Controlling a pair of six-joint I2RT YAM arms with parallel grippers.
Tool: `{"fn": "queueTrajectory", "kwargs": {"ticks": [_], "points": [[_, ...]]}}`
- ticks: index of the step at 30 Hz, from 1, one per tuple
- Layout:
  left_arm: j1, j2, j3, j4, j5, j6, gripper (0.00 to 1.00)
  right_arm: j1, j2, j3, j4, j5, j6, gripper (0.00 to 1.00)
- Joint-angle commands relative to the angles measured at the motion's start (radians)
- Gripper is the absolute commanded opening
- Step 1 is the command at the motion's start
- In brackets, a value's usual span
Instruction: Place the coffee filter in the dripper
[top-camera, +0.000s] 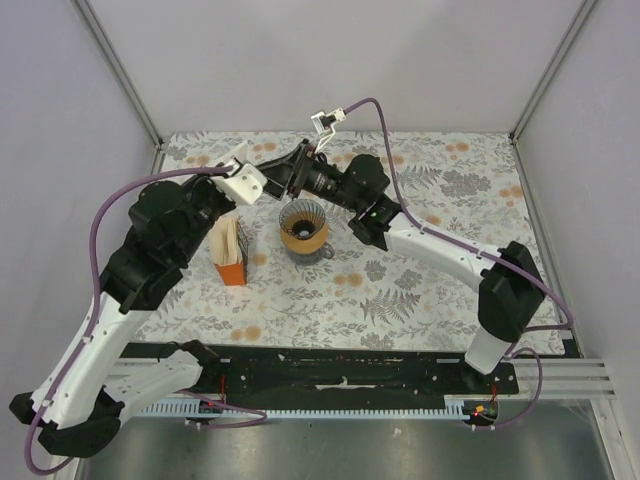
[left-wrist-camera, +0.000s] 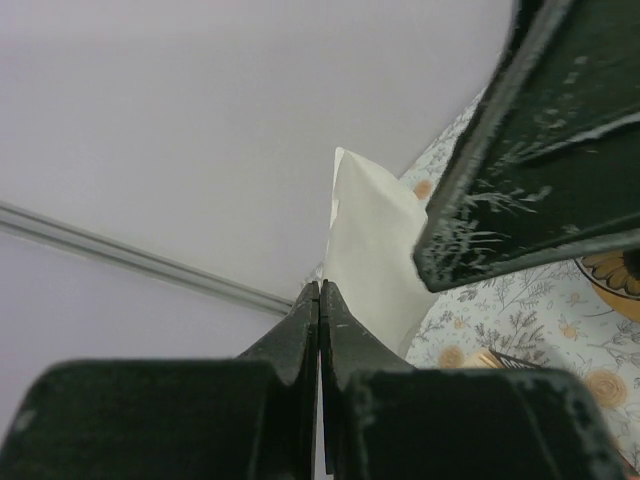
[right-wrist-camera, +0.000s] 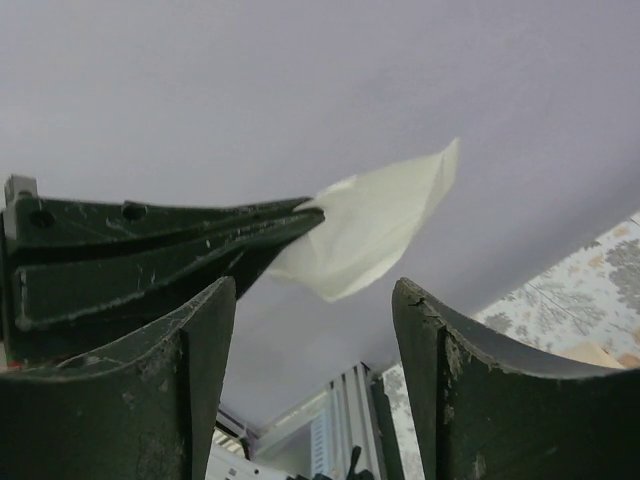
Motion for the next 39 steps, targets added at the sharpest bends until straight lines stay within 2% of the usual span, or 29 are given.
{"fn": "queueTrajectory", "kwargs": {"ticks": [1,9,11,16,18,20,23,25,28,29,30,34,39], "points": [[-0.006,-0.033,-0.029,0.09,0.087,0.084,0.02,0.0,0.075,0.088,0.096,-0.012,0.133,0.69],[-0.006,-0.073,-0.068,0.141,0.157,0.121,0.02,0.008,0.197,0.216,0.083,-0.038,0.203,0.52],[-0.006,-0.075,-0.071,0.144,0.161,0.115,0.02,0.008,0.213,0.217,0.089,-0.038,0.217,0.44],[-0.006,-0.081,-0.1,0.148,0.161,0.123,0.02,0.008,0.21,0.216,0.074,-0.027,0.197,0.07],[-0.008,-0.069,-0.123,0.151,0.126,0.147,0.02,0.011,0.201,0.216,0.051,-0.012,0.176,0.0],[-0.005,-0.05,-0.138,0.151,0.082,0.161,0.02,0.015,0.187,0.21,0.048,0.0,0.168,0.0],[-0.006,-0.023,-0.146,0.151,0.037,0.172,0.25,0.025,0.162,0.196,0.028,0.028,0.142,0.0],[-0.008,-0.001,-0.137,0.156,0.008,0.177,0.37,0.032,0.144,0.181,0.017,0.045,0.122,0.0],[-0.008,0.029,-0.126,0.185,-0.067,0.189,0.41,0.035,0.121,0.156,0.017,0.053,0.104,0.0],[-0.008,0.037,-0.12,0.193,-0.089,0.189,0.4,0.035,0.119,0.151,0.013,0.056,0.098,0.0],[-0.008,0.042,-0.12,0.197,-0.099,0.186,0.35,0.037,0.115,0.145,0.011,0.057,0.094,0.0],[-0.008,0.054,-0.106,0.19,-0.135,0.175,0.04,0.031,0.095,0.109,-0.004,0.071,0.064,0.0],[-0.006,0.077,-0.062,0.196,-0.205,0.138,0.02,0.002,0.043,0.029,-0.042,0.137,-0.008,0.0]]}}
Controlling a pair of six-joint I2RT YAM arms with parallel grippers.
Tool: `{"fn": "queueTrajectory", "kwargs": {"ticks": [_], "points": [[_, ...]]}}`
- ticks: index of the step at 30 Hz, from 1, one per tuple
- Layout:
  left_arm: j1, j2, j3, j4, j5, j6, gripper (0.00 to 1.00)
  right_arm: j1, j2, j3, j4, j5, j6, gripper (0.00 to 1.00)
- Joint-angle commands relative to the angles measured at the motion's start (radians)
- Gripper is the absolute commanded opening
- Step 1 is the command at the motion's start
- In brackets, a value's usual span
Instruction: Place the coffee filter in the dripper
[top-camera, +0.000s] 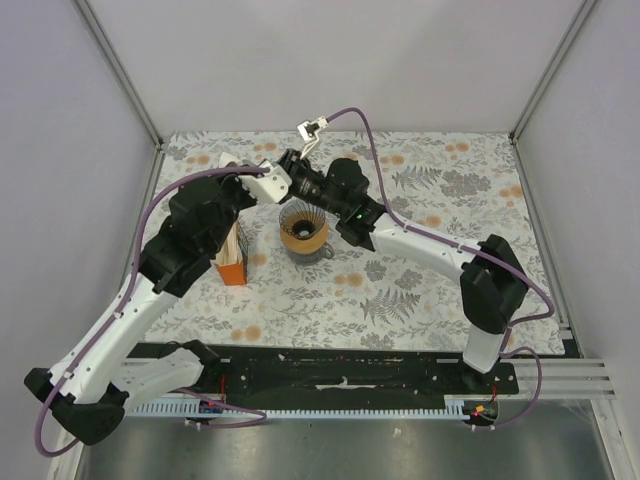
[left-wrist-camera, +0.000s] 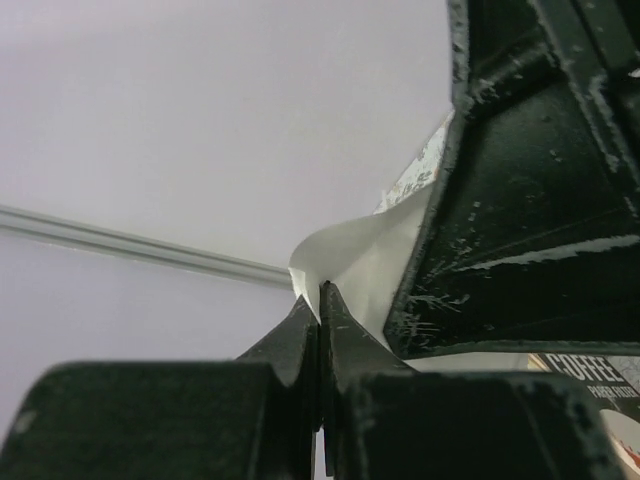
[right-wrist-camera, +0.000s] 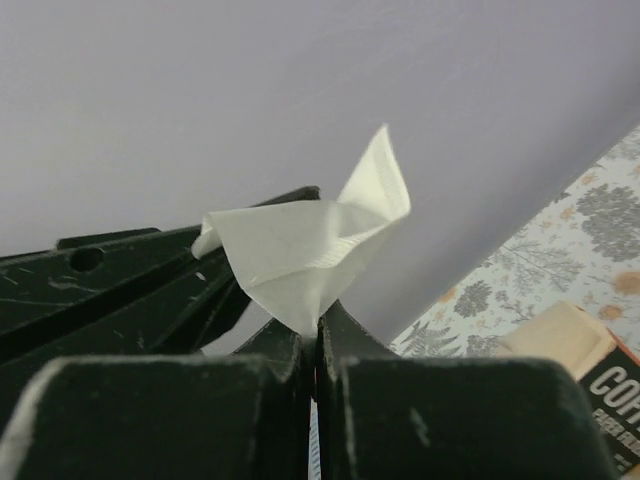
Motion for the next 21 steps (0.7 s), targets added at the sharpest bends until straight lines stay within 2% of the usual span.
{"fn": "queueTrajectory", "kwargs": {"ticks": [1,5,11,12,14,15,21], "points": [[0.004,0.015,0.087,0.052,-0.122,-0.021,0.02,-0.03,-0.092,-0.061,-0.009,0.085,-0.094,0.0],[0.004,0.023,0.153,0.046,-0.093,-0.049,0.02,-0.053,-0.121,-0.13,0.0,0.139,-0.123,0.0],[0.004,0.013,0.158,-0.017,-0.028,-0.09,0.02,-0.047,-0.129,-0.095,0.007,0.113,-0.186,0.0],[0.004,0.013,0.16,-0.022,-0.024,-0.104,0.02,-0.047,-0.131,-0.095,0.005,0.116,-0.186,0.07],[0.004,0.015,0.172,-0.038,-0.007,-0.142,0.02,-0.047,-0.137,-0.107,0.023,0.131,-0.183,0.31],[0.004,0.016,0.182,-0.046,0.004,-0.171,0.02,-0.048,-0.135,-0.11,0.036,0.136,-0.177,0.38],[0.004,0.036,0.233,-0.083,0.001,-0.352,0.02,-0.045,-0.106,-0.099,0.147,0.148,-0.091,0.45]]}}
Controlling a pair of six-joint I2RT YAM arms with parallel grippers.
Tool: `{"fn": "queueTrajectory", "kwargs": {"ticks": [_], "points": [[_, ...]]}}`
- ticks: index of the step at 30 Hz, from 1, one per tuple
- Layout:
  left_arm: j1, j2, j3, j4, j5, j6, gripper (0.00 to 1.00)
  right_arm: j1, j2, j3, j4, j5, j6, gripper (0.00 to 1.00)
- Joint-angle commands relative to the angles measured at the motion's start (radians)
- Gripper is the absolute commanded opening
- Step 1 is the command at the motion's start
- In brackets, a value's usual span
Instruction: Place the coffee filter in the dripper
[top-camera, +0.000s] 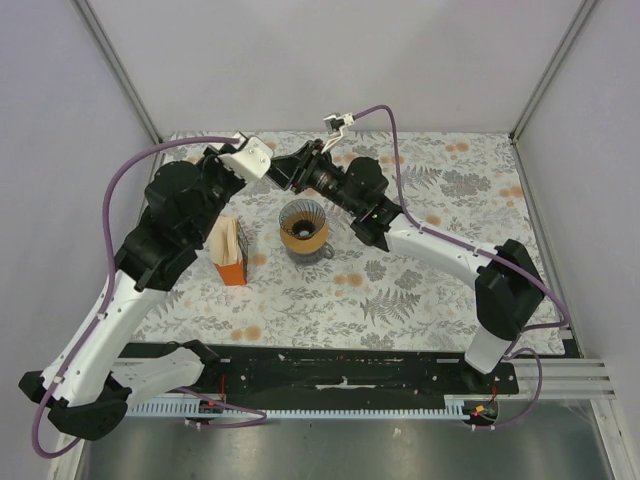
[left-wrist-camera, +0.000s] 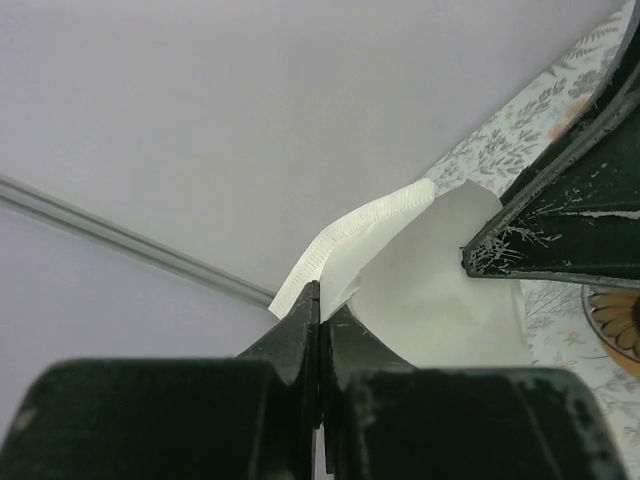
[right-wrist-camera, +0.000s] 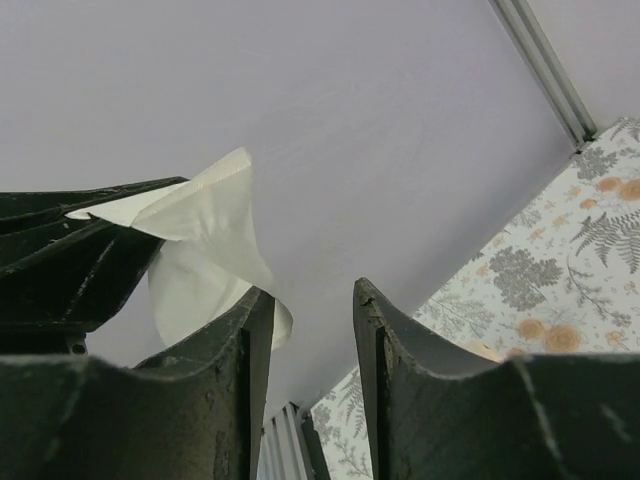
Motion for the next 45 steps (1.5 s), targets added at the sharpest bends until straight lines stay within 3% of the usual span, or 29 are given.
{"fn": "queueTrajectory", "kwargs": {"ticks": [1,6,13,18,25,39,41,45], "points": [[0.002,-0.003,0.06,-0.006,-0.044,-0.209,0.02,0.006,-0.008,0.01,0.138,0.036,0.052,0.45],[0.002,0.003,0.076,-0.042,-0.079,-0.358,0.02,0.043,-0.027,0.007,0.199,0.053,0.023,0.47],[0.001,0.014,0.09,-0.045,-0.056,-0.415,0.02,0.089,-0.011,0.052,0.158,0.098,0.036,0.49],[0.002,0.016,0.089,-0.045,-0.047,-0.408,0.02,0.101,-0.013,0.05,0.132,0.164,0.021,0.56],[0.001,0.014,0.093,-0.052,-0.012,-0.423,0.02,0.103,0.045,0.167,0.049,0.247,-0.036,0.45],[-0.005,0.026,0.109,0.009,-0.061,-0.385,0.02,0.123,0.091,0.207,-0.016,0.268,-0.056,0.49],[-0.008,0.025,0.109,0.009,-0.059,-0.389,0.02,0.123,0.099,0.214,-0.025,0.27,-0.056,0.43],[-0.008,0.022,0.106,0.009,-0.068,-0.369,0.02,0.123,0.104,0.222,-0.04,0.266,-0.068,0.13]]}}
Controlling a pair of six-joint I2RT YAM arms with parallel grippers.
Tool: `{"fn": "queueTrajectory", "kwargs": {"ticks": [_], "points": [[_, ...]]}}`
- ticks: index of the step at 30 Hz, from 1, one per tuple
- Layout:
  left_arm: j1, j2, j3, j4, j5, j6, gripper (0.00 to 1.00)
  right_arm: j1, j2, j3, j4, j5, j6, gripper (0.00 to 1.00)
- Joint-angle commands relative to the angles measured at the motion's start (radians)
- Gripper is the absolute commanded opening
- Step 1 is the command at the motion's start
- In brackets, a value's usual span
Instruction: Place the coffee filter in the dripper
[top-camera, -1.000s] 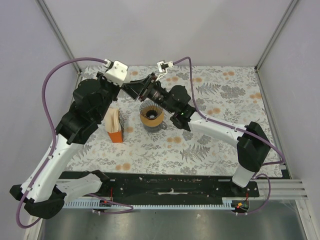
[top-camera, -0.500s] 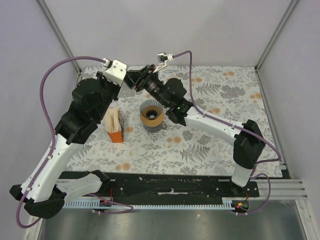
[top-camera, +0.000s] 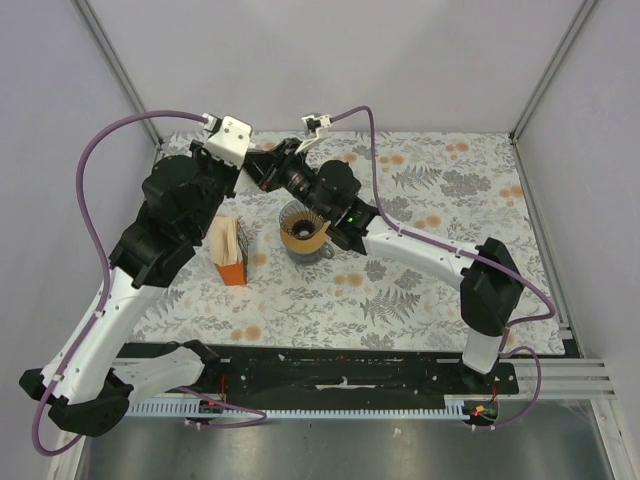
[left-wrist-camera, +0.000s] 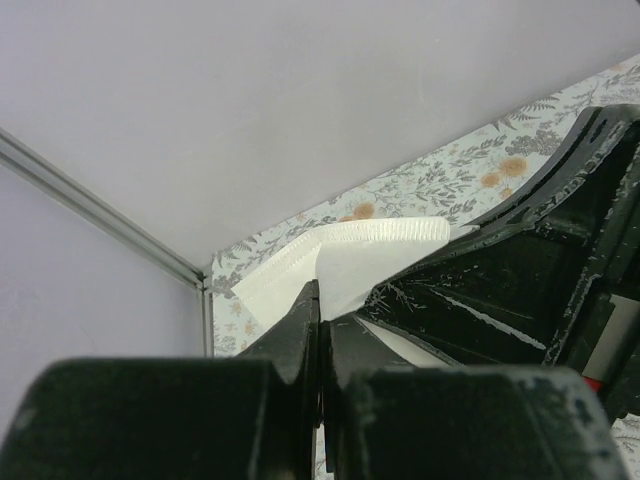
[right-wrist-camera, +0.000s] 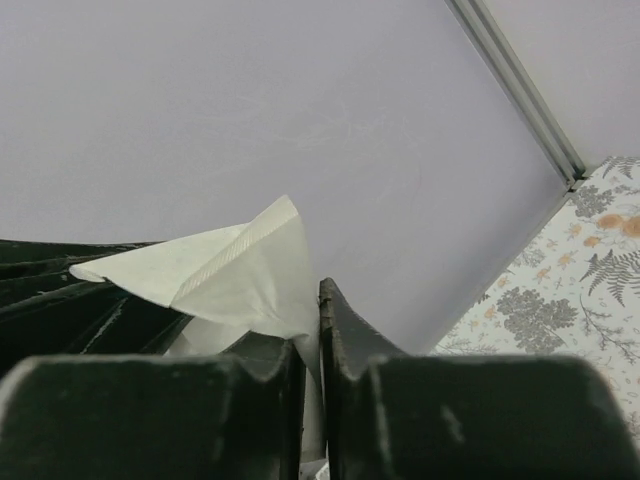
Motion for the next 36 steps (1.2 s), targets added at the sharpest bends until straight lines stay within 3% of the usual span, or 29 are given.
{"fn": "queueTrajectory", "kwargs": {"ticks": [1,5,9,11,20,22,24,25,27,36], "points": [[-0.007,-0.001,0.028,0.049,-0.022,0.022,0.02,0.003,0.009,0.047,-0.008,0.026,-0.027,0.08],[-0.007,-0.009,-0.029,0.049,-0.051,0.107,0.06,0.007,-0.017,0.033,-0.004,0.045,-0.039,0.0],[-0.016,-0.013,-0.083,0.07,-0.088,0.193,0.34,0.027,-0.043,0.031,0.001,0.068,-0.062,0.0],[-0.019,-0.015,-0.096,0.093,-0.104,0.229,0.41,0.037,-0.056,0.027,0.002,0.083,-0.074,0.0],[-0.023,-0.017,-0.095,0.095,-0.096,0.228,0.54,0.072,-0.062,0.044,0.01,0.12,-0.134,0.0],[-0.023,-0.015,-0.101,0.086,-0.09,0.227,0.51,0.073,-0.06,0.048,0.011,0.117,-0.134,0.0],[-0.025,-0.012,-0.107,0.087,-0.096,0.231,0.31,0.076,-0.067,0.047,0.01,0.115,-0.151,0.0],[-0.025,-0.013,-0.106,0.095,-0.108,0.236,0.15,0.076,-0.074,0.036,0.01,0.118,-0.165,0.0],[-0.025,-0.012,-0.095,0.105,-0.14,0.26,0.02,0.075,-0.103,-0.011,0.019,0.159,-0.2,0.0],[-0.023,-0.013,-0.028,0.135,-0.186,0.312,0.02,0.044,-0.217,-0.154,0.044,0.308,-0.395,0.0]]}}
